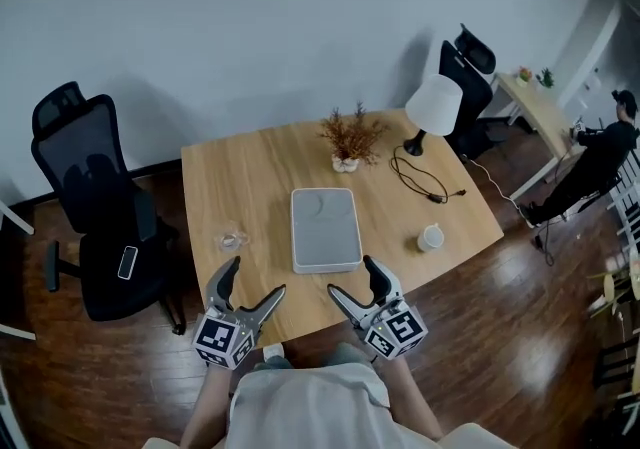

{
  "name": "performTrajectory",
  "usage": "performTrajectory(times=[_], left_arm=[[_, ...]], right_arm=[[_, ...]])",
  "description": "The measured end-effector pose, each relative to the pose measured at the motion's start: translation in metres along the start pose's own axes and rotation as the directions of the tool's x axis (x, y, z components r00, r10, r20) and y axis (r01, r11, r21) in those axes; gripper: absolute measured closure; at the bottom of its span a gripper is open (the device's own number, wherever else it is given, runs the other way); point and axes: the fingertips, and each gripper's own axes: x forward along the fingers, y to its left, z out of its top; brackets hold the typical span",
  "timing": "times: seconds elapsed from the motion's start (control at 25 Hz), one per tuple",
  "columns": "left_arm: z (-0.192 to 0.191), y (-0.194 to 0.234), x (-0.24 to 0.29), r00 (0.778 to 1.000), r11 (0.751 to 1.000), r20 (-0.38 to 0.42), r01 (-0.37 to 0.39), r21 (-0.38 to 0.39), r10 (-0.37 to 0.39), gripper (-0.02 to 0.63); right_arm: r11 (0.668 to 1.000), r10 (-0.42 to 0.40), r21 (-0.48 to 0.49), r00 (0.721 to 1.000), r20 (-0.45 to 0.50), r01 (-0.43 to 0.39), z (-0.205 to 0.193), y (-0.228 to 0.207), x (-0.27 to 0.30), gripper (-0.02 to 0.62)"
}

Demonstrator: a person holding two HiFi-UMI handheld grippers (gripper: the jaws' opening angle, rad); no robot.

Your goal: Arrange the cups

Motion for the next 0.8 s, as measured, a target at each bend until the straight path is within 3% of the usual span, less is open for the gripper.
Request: performTrajectory(times=[0.2,0.36,0.48,0.64,0.8], left_arm=[[-0.001,-0.002,0.029,1.0,1.0,-0.008,0.022,0.012,-0.022,0.186],[0.007,-0.004,0.05,1.0,0.999,0.009,-0.029,0.019,0.028,0.186],[0.008,-0.014,0.065,1.0,0.999,0.001,-0.024,0.027,0.024,0.186],[0.004,-0.028,0.098,1.0,1.0,-0.015,0.012,0.018,-0.011,0.186],[0.002,-0.056,0.136,0.995,0.994,-0.031,0.1,0.033,-0.099,0.186]], right_arm=[[1.0,-0.006,0.003,1.0,0.018,0.006,0.0,-0.024,0.019,0.189],[0.996,0.043,-0.081,0.998,0.041,-0.039,0.011,-0.044,0.034,0.189],[0.997,0.037,-0.066,0.997,0.062,-0.033,0.017,-0.065,0.029,0.189],[0.998,-0.025,-0.053,0.998,0.049,0.027,0.01,-0.106,-0.001,0.189],[0.987,-0.159,-0.021,0.987,0.021,0.159,-0.012,-0.161,-0.057,0.189]])
